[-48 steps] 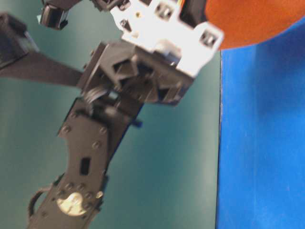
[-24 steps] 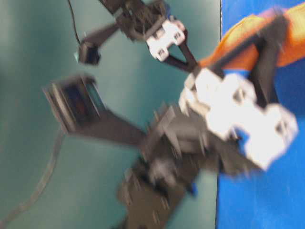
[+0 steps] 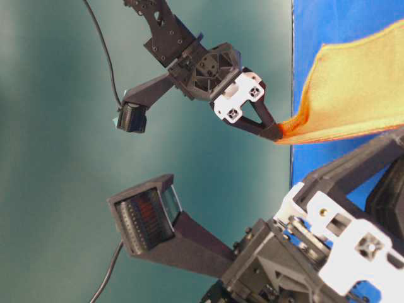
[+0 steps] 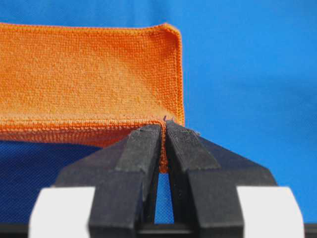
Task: Fold the orange towel.
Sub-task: 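Lay the strip down vertically and open both grippers, then withdraw both open grippers to the sides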
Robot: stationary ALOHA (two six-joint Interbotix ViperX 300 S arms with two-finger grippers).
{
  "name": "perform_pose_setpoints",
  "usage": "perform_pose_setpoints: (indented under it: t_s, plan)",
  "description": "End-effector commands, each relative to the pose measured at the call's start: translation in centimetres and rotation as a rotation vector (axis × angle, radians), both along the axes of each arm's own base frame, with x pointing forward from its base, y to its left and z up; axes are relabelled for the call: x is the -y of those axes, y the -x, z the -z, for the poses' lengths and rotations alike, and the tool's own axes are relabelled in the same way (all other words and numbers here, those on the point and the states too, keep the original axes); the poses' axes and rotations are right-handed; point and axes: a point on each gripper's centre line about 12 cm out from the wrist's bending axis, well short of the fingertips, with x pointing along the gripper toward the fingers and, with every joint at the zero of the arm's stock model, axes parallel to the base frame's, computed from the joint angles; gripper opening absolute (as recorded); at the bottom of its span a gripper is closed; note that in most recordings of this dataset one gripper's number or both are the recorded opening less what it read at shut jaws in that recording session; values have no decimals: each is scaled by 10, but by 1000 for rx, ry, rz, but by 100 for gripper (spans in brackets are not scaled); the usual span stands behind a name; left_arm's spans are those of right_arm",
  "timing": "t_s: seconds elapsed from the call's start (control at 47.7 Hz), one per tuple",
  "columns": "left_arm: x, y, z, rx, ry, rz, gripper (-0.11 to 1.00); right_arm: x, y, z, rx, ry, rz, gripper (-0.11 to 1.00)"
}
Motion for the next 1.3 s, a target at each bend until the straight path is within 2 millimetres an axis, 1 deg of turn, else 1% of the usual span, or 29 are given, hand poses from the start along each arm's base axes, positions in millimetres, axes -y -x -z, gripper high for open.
perform_pose_setpoints:
  t_s: [0.0,0.189,0.231,0.252,0.336,0.357,0.42,0.482,0.524,0.692,0.818,0.923,0.986,1.07,1.175,1.28]
  plan:
    - [16,0,-12,38,5,39,2,5,-7,-17,49,38,-8,2]
    - [13,-1,-11,41,7,30,3,5,-8,-19,59,46,-12,3]
    - [12,-1,-11,41,6,30,7,5,-8,-19,59,46,-12,7]
    - [12,-1,-11,41,6,30,9,5,-8,-19,59,46,-12,11]
    - [12,-1,-12,43,6,28,26,5,-8,-19,60,49,-15,31]
    - [12,-1,-12,43,5,29,31,5,-8,-19,61,48,-13,37]
    - [12,-1,-12,43,5,29,48,5,-8,-19,59,51,-16,53]
    - [12,-1,-12,40,2,31,61,5,-8,-19,57,54,-18,63]
    - [12,0,-13,41,-1,33,65,5,-8,-19,55,57,-21,65]
    - [10,7,-21,16,-8,37,59,4,-7,-24,64,60,-21,62]
    - [5,24,-38,-43,-18,38,57,1,0,-34,82,65,-18,62]
    - [-4,45,-55,-74,-20,26,57,-3,10,-45,106,72,-16,62]
    - [-11,60,-69,-59,-18,15,57,-6,17,-51,120,73,-12,62]
    - [-22,78,-78,-27,-18,-5,57,-12,31,-58,141,73,-6,62]
    - [-40,96,-83,26,-9,-52,57,-21,49,-64,179,62,9,62]
    - [-56,107,-89,118,-3,-101,57,-30,69,-67,234,46,27,62]
